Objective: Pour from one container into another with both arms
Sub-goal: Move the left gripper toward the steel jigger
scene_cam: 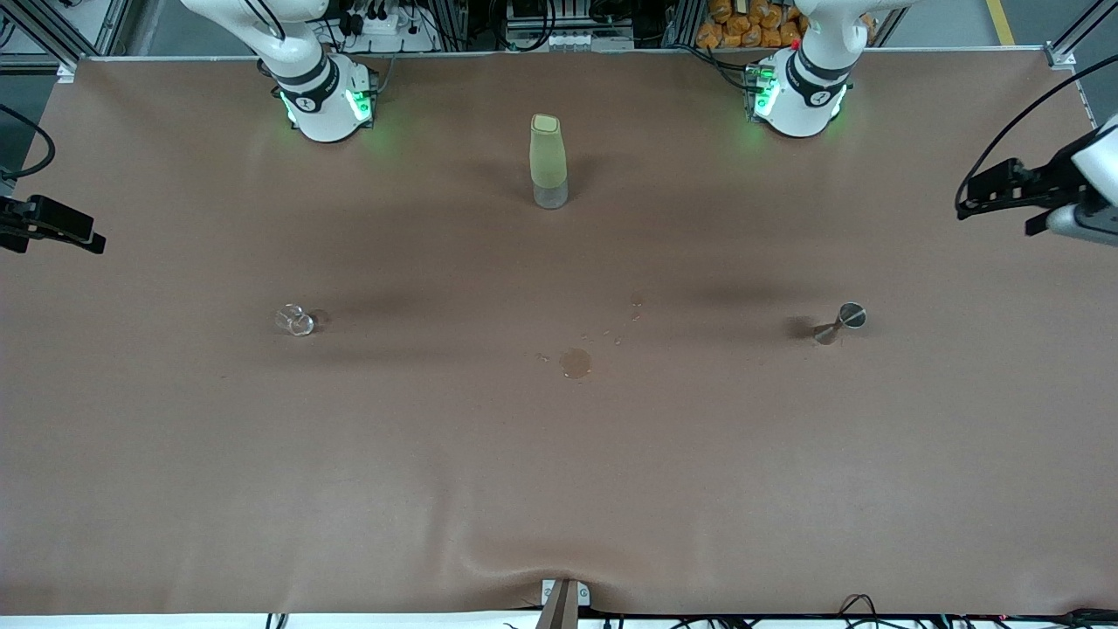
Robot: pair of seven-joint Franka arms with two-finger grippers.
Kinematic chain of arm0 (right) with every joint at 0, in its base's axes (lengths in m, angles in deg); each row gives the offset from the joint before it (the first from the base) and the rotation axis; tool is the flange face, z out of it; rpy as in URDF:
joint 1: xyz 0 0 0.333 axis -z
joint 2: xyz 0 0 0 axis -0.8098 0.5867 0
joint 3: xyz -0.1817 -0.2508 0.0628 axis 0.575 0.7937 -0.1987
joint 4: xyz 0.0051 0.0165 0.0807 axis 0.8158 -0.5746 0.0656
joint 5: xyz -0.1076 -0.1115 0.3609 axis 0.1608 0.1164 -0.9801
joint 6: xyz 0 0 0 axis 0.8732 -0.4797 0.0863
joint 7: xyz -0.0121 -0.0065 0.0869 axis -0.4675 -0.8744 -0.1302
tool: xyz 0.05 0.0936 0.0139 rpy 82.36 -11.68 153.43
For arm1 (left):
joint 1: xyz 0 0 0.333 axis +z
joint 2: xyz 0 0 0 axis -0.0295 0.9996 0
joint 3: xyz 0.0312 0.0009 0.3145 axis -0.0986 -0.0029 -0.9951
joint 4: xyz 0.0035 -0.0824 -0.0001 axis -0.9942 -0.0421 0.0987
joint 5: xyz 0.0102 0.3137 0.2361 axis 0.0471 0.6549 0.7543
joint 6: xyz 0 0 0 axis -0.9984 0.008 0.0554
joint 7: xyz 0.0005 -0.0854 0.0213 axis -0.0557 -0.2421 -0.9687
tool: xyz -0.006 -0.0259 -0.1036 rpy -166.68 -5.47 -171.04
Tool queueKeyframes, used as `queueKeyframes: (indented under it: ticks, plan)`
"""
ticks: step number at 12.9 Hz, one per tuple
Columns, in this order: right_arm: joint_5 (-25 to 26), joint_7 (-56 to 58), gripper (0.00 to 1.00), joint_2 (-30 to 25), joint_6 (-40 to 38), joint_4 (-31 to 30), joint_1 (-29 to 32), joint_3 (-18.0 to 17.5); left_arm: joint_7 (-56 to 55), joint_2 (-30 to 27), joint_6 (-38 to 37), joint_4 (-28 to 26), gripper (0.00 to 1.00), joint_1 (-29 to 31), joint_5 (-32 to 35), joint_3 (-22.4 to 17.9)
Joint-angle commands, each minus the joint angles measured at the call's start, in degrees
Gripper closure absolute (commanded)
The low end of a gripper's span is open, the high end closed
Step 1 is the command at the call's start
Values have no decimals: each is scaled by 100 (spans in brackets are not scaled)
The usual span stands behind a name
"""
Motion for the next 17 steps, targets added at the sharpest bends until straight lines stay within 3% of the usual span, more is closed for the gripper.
queueKeyframes:
  ticks: [1, 5, 10, 14, 17]
  plan:
    - [26, -94, 0, 66, -5, 86, 60, -61, 762, -125, 291, -387, 0, 424, -568, 20]
    - [18, -51, 0, 66, -14, 86, 60, -61, 1533, -54, 773, -817, 0, 723, -841, 20]
    - [44, -24, 0, 66, -5, 78, 7, -61, 3037, 323, 1161, -1327, 0, 1163, -1808, 20]
    - [18, -15, 0, -74, -451, 34, 25, -69, 4731, 1034, 1152, -1477, 0, 1698, -2538, 20]
    - [9, 203, 0, -459, -707, -193, 42, -52, 5725, 1562, 1152, -1442, 0, 1778, -2871, 20]
